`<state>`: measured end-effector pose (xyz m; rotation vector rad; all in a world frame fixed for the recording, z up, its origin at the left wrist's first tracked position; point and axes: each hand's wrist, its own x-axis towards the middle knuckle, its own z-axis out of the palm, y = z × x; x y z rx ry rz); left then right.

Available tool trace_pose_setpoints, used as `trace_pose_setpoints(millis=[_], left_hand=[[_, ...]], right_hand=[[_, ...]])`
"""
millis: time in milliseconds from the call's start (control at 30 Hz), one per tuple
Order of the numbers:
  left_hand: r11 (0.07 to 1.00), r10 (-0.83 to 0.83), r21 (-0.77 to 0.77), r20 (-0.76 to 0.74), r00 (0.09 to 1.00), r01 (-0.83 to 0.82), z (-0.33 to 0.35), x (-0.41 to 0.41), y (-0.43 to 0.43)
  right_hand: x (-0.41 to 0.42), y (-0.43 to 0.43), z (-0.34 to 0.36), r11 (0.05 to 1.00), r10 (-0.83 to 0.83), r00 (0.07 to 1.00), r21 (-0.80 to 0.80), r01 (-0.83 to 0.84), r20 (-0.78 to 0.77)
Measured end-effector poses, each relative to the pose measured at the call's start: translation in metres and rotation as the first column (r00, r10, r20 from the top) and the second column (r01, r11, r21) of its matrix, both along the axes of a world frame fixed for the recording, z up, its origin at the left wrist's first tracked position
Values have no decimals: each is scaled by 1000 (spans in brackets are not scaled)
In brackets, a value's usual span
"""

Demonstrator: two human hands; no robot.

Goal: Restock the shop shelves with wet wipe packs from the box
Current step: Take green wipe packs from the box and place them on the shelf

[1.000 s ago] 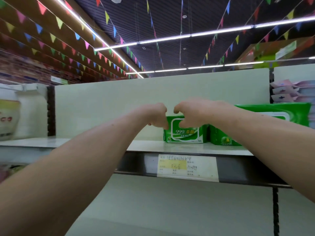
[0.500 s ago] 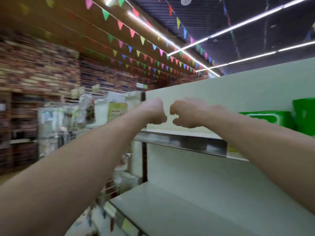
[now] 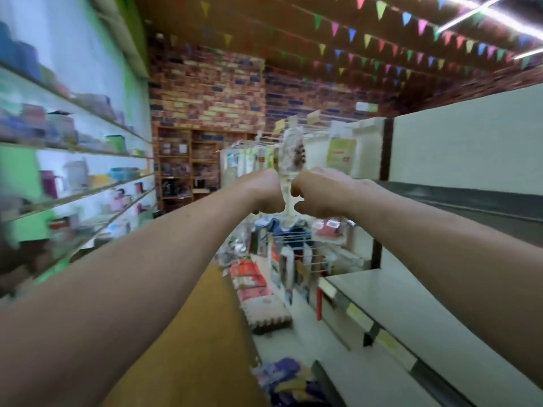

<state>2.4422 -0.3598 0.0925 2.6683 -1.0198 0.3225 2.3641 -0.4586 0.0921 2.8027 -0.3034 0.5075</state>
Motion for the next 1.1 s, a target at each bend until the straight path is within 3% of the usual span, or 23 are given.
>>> trace_pose_setpoints(millis=[200,400,733,1100], left_hand=[[971,239,17,-96,966,-238,-35,-20,107],[884,466,74,-209,860,-462,-76,-75,197],[686,713,142,-327,620,-714,-137,-187,296],[428,869,277,-388,307,-860,-209,-298,423]], right_hand=[[13,100,-35,964,265,961,19,-265,-76],[-4,178,-81,871,491,854,76,-485,-174],[-80,282,-152,633,770,585,186,-752,-254],[-160,418,-217,391,895,298,264,-881,-333]])
